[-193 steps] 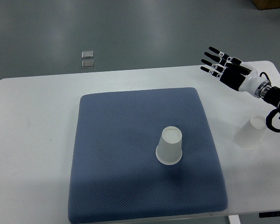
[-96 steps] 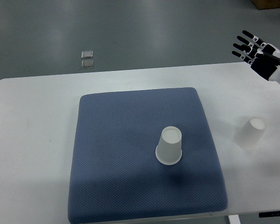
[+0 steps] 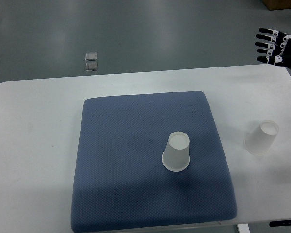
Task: Stack paper cups
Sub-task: 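Lower the right hand down beside the upside-down white cup off the pad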
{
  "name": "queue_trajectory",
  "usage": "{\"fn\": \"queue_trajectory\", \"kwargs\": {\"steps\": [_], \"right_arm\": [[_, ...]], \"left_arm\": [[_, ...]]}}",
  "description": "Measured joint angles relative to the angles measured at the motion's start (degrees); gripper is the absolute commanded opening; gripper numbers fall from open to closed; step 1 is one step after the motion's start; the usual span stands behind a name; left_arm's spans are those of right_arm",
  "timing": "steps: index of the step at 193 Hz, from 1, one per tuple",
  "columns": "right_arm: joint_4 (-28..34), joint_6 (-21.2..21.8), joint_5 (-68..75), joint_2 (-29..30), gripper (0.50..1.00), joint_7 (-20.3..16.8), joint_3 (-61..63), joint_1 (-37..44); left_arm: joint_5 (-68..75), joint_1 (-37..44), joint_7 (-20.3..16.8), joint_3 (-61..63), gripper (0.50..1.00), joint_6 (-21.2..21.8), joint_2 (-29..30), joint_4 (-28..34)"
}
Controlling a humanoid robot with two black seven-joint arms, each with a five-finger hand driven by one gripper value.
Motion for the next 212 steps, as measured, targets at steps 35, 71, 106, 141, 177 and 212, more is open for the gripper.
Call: {"fn": "queue_trajectory", "kwargs": {"steps": [35, 71, 106, 141, 177, 212], "right_arm": [[0.35, -0.93, -15.91, -2.50, 0.924, 3.96, -3.32, 0.18], [6.42, -1.10, -19.87, -8.67, 0.924, 6.42, -13.67, 3.13], [12.78, -3.97, -22.23, -13.99, 0.924, 6.58, -23.37, 6.39], [14.44, -12.51, -30.87, -14.55, 0.924, 6.58, -28.83, 6.42], [15.17, -18.09, -33.32, -14.32, 0.924, 6.58, -32.35, 6.38], [16.49, -18.48, -34.17, -14.00, 0.924, 6.58, -32.70, 6.00]], "left_arm": [[0.00, 0.00, 0.00, 0.00, 1.000, 0.00, 0.00, -0.02], [0.00, 0.00, 0.00, 0.00, 1.000, 0.00, 0.00, -0.03], [0.00, 0.02, 0.00, 0.01, 1.000, 0.00, 0.00, -0.03], [0.00, 0.00, 0.00, 0.00, 1.000, 0.00, 0.00, -0.03], [0.00, -0.01, 0.00, 0.00, 1.000, 0.00, 0.00, -0.03], [0.00, 0.00, 0.00, 0.00, 1.000, 0.00, 0.00, -0.03]]}}
